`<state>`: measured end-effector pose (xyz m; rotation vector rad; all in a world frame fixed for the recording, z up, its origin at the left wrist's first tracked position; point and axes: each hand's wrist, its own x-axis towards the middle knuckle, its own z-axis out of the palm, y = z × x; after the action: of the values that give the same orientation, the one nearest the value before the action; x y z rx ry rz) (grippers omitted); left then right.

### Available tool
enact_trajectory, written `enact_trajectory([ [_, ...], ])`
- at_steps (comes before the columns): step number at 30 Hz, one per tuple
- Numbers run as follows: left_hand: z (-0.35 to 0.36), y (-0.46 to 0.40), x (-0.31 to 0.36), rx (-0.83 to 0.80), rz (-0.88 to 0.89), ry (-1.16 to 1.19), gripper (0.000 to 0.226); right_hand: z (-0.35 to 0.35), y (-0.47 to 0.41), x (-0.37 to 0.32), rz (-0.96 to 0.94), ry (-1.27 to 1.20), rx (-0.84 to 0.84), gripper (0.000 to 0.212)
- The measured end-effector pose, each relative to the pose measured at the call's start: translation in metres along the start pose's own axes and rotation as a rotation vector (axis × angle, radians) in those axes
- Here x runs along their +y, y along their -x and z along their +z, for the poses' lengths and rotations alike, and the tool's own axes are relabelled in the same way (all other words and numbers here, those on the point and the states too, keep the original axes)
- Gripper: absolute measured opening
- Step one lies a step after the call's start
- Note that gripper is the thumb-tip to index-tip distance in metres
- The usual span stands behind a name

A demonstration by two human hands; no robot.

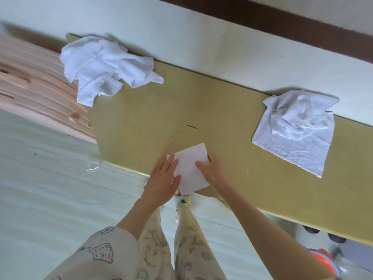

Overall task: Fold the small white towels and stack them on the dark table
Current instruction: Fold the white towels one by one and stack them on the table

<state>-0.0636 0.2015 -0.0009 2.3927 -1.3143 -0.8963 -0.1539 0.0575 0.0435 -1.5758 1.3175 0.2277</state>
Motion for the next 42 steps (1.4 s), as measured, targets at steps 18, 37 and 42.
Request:
enact_trajectory([
  [18,-0.036,0.438,-0.117,0.85,-0.897,0.615,0.035,0.276,0.274,-0.114,-0.948,0.731,-0.488,0.038],
  [37,0.084,0.945,-0.225,1.403,-1.48,0.81,0.029,0.685,0.742,-0.001,-1.57,0.913,-1.214,0.019],
  [42,0.091,1.036,-0.305,1.404,-1.528,0.876,0.028,0.794,0.804,0.0,-1.644,0.98,-1.224,0.018],
])
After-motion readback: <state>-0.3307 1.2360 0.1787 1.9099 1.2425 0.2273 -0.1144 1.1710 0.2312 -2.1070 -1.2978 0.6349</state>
